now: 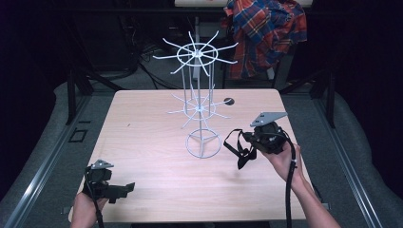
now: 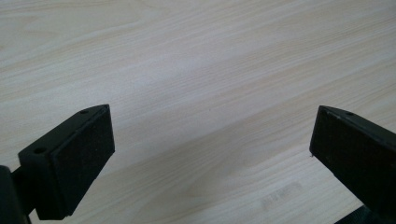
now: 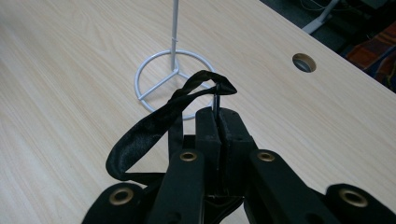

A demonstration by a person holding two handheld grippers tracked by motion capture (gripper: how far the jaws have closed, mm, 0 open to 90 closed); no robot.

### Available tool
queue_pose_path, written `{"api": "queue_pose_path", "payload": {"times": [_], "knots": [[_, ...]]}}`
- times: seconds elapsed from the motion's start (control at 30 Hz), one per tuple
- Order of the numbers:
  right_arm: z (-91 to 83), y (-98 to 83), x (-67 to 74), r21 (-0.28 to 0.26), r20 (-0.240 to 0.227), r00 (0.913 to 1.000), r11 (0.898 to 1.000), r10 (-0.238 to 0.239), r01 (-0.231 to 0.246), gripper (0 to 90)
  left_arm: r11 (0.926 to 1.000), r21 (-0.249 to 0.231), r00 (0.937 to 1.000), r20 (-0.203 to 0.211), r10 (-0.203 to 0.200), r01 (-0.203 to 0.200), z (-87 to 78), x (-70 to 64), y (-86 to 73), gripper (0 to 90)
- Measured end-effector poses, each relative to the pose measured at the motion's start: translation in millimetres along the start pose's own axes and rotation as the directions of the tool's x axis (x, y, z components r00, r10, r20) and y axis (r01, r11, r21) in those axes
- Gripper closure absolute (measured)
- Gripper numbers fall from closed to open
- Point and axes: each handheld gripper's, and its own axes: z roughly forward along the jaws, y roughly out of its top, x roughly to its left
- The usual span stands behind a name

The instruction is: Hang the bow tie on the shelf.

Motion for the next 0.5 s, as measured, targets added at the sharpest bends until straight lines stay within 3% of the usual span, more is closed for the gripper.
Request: {"api": "queue_pose_path", "payload": {"times": [0.2,0.5], "knots": [[-1.2,1.0,-1.3,0.001,0.001,1.0,1.0,0.002,-0.002,87.5,1.0,0.004,1.0,0.002,-0.001,0.001,-0.2,0.3,0.4,0.0],[-2.4,17.4,4.0,-0.04,-0.011,0.9998,0.999,-0.017,0.016,87.5,1.0,0.002,1.0,0.002,-0.001,0.001,0.7,0.5,0.5,0.0]]}}
